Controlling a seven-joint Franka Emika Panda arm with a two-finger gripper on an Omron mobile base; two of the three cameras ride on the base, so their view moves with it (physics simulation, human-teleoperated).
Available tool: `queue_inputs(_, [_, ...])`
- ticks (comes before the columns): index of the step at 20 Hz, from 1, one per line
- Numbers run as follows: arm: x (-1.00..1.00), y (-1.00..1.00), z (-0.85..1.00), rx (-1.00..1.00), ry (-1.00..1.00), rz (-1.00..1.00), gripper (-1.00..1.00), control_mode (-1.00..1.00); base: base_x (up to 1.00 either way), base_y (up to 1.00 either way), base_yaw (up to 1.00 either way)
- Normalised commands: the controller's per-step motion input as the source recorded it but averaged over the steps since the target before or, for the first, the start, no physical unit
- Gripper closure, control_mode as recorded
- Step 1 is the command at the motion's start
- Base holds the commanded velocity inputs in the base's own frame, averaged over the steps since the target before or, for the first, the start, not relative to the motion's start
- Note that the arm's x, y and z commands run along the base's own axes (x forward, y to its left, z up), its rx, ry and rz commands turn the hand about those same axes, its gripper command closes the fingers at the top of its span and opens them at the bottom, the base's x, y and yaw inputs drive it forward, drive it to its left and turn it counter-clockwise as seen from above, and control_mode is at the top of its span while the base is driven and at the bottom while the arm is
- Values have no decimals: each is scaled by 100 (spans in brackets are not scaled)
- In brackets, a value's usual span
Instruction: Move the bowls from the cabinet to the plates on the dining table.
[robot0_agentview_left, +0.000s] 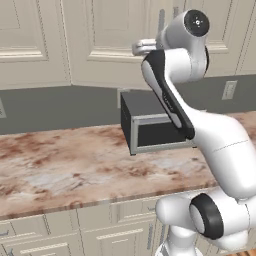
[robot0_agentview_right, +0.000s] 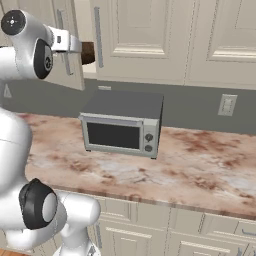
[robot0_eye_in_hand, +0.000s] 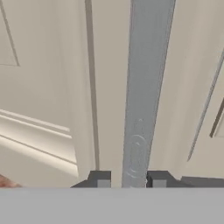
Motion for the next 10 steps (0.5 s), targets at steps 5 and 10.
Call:
queue_inputs(5, [-64,48,0,0,-14,2,100,-100,0,0,0])
queue_inputs(10, [-56,48,0,0,-10,3,100,-100,0,0,0])
